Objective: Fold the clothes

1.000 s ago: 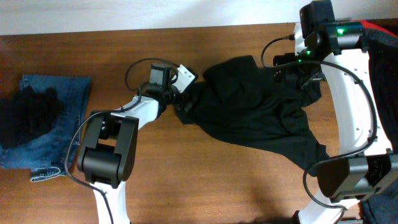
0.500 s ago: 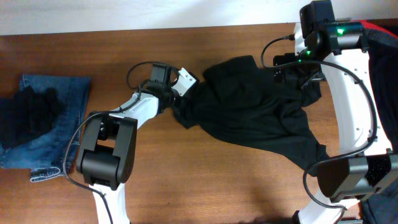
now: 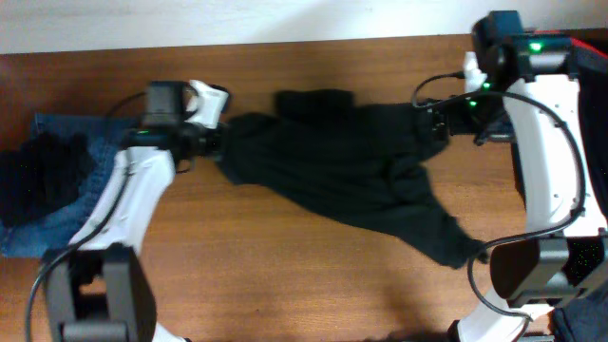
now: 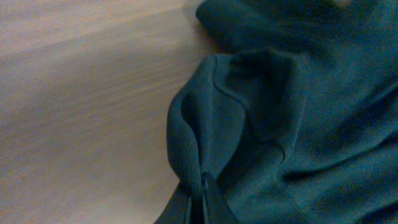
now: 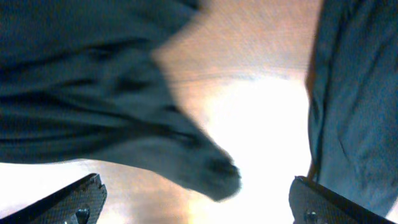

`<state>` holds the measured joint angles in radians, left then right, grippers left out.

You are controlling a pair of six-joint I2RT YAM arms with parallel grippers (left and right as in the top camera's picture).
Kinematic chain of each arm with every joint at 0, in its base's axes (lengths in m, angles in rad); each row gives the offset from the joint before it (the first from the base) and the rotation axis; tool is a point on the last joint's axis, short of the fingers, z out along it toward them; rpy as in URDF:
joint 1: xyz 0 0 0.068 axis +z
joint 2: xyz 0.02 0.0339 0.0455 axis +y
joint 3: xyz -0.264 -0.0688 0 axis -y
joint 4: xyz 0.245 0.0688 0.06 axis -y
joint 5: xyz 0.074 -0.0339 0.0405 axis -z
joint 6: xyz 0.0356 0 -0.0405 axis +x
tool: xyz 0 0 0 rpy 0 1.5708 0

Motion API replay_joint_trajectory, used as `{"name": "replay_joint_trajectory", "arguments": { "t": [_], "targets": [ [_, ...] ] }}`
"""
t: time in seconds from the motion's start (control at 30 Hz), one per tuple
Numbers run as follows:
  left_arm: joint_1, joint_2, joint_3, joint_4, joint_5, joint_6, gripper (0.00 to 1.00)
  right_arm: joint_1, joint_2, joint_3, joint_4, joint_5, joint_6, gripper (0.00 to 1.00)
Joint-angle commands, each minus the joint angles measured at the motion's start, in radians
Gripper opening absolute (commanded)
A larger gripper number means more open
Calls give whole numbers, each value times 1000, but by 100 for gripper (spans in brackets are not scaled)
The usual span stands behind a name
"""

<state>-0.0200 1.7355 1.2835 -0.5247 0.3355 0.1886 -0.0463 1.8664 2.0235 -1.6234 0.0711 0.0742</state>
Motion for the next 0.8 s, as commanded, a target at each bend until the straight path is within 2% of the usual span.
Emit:
{"name": "replay_joint_trajectory", "arguments": {
  "t": [0.0,0.13,0.23,0.47,0.57,0.77],
  "targets": [
    [65,-12,-2,-53,-21,-72,0,-63,-55,5,-37,-16,10,99],
    [100,-12,-2,-129,-21,-72,0,-116,-96,-3,-76,-108,3,99],
    [100,-12,-2,-167,-21,-72,0,-116,-119,-21,-76,-203,-60,99],
    [100,-12,-2,-193,-21,-72,0,-11,-120,-172,-64,-244,-135,99],
    [100,-12,-2,-193,-21,-72,0,47,-120,-308,18,-244,-150,99],
    [100,-12,-2,-192,-21,-72,0,127,-119,-652,295,-248,-153,99]
  ]
}}
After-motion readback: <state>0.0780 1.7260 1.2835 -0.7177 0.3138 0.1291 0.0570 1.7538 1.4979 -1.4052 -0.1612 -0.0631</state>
